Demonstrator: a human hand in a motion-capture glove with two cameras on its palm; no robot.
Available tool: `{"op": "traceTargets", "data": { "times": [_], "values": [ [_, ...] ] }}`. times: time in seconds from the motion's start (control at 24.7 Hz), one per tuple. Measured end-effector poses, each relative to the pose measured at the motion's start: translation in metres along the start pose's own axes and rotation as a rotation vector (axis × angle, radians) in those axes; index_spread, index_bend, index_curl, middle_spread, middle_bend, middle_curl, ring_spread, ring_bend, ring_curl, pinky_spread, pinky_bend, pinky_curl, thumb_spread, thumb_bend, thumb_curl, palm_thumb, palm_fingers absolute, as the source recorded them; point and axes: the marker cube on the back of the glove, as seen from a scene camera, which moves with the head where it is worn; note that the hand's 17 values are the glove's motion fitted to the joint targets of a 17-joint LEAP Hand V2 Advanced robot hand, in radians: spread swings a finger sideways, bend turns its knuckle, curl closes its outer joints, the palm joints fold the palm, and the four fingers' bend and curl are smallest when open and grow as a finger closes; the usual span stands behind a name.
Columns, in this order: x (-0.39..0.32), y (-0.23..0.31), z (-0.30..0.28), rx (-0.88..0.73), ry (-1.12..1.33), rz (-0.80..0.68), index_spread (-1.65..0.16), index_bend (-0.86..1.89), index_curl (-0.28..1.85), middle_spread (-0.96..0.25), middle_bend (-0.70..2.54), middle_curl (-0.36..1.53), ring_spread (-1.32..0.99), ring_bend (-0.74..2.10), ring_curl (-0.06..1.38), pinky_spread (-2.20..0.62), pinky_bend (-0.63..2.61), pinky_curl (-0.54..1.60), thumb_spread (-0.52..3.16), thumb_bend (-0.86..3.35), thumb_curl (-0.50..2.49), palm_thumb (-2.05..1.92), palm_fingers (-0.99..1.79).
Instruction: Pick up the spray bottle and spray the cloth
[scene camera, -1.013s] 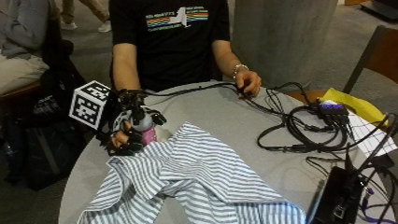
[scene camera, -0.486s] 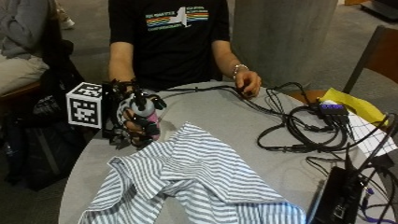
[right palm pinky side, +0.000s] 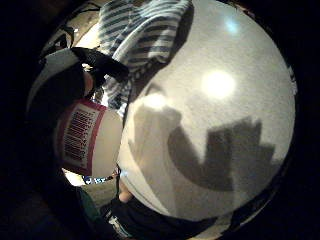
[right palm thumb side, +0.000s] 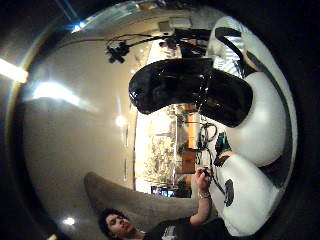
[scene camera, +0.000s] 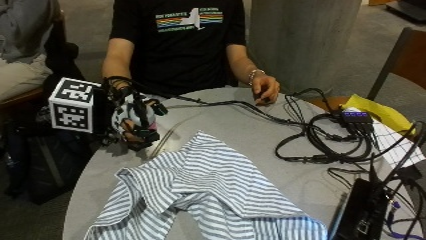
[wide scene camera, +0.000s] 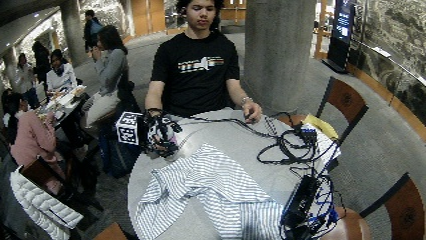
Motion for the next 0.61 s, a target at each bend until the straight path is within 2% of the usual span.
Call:
{"op": "traceTargets", "data": {
  "times": [0.28, 0.61],
  "values": [
    [-0.006, -0.009, 0.001, -0.111, 0.032, 0.163, -0.15, 0.09, 0.32, -0.07, 0.31, 0.49, -0.08, 0.54, 0.44, -0.09, 0.45, 0.4, 0.54, -0.04, 0.59, 1.04, 1.15],
    [-0.009, -0.013, 0.011, -0.192, 0.072, 0.237, -0.15, 0.1, 0.31, -0.06, 0.32, 0.5, -0.08, 0.56, 0.44, -0.13, 0.49, 0.41, 0.56, -0.03, 0.6, 1.03, 1.16]
  ]
}}
